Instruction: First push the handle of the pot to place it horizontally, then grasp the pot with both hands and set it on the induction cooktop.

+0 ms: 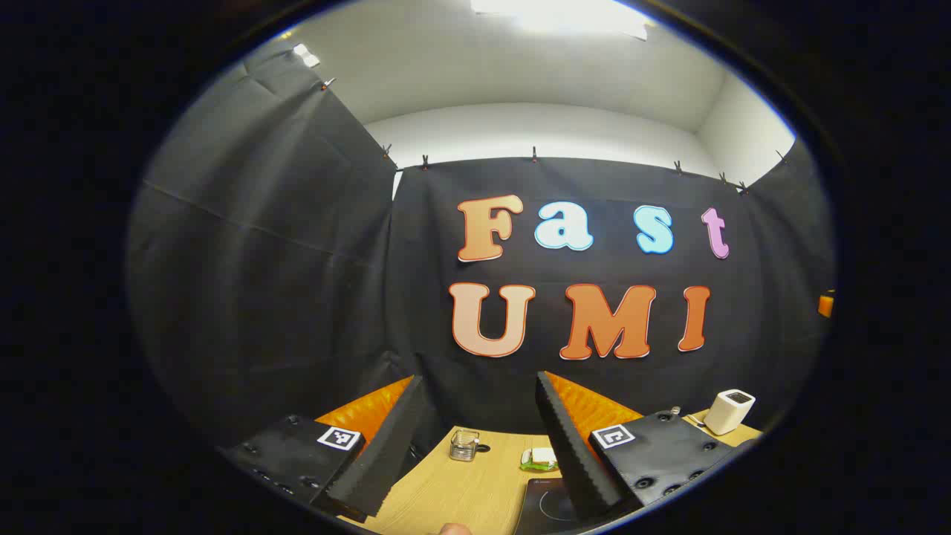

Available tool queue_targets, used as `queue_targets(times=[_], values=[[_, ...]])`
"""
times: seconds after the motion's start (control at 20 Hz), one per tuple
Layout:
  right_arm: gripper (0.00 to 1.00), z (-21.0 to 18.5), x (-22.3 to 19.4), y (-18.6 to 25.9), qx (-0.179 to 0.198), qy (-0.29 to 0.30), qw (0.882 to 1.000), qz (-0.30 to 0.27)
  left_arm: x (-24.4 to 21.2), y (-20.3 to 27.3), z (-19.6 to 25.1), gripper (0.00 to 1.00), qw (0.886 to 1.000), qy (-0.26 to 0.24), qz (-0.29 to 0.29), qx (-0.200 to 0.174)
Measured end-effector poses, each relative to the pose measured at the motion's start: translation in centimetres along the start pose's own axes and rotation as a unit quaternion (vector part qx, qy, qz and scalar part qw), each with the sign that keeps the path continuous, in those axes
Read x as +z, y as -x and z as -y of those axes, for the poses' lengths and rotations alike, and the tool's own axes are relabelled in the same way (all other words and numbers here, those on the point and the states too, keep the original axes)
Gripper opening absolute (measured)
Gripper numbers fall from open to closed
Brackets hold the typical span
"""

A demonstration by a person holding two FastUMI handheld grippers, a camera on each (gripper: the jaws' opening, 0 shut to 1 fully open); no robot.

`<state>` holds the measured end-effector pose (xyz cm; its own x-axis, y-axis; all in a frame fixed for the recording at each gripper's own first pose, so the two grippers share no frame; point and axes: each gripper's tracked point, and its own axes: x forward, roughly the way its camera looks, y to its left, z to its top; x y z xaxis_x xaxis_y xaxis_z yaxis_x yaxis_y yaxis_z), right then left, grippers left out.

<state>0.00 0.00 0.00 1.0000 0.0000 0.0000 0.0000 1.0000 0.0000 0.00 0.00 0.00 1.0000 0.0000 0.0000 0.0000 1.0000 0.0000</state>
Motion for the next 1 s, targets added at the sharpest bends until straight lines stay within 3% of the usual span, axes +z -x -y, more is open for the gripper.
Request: queue_targets(times=[0.2,0.25,0.3,0.35,0.4,1.0], values=[[0.95,0.8,0.8,-0.2,-0.008,-0.004,1.000,0.014,2.3,-0.3,-0.3,0.97,0.999,-0.016,0.030,0.004],[1.00,1.0,0.7,-0.2,-0.013,0.000,1.000,0.015,2.3,-0.5,0.1,0.98,0.999,-0.016,0.031,0.002],[0.95,1.0,0.5,-0.4,-0.015,0.003,1.000,0.014,2.2,-0.5,0.5,0.98,0.999,-0.014,0.030,-0.005],[1.00,0.9,0.4,-0.4,-0.015,0.004,1.000,0.011,2.0,-0.5,0.7,0.98,0.999,-0.010,0.030,-0.006],[0.95,0.8,0.2,-0.5,-0.015,-0.001,1.000,0.008,2.0,-0.6,1.2,0.98,1.000,-0.004,0.029,-0.010],[0.95,0.5,-0.4,-1.4,-0.010,0.009,1.000,-0.005,1.5,-1.4,1.8,0.97,1.000,-0.003,0.021,-0.023]])
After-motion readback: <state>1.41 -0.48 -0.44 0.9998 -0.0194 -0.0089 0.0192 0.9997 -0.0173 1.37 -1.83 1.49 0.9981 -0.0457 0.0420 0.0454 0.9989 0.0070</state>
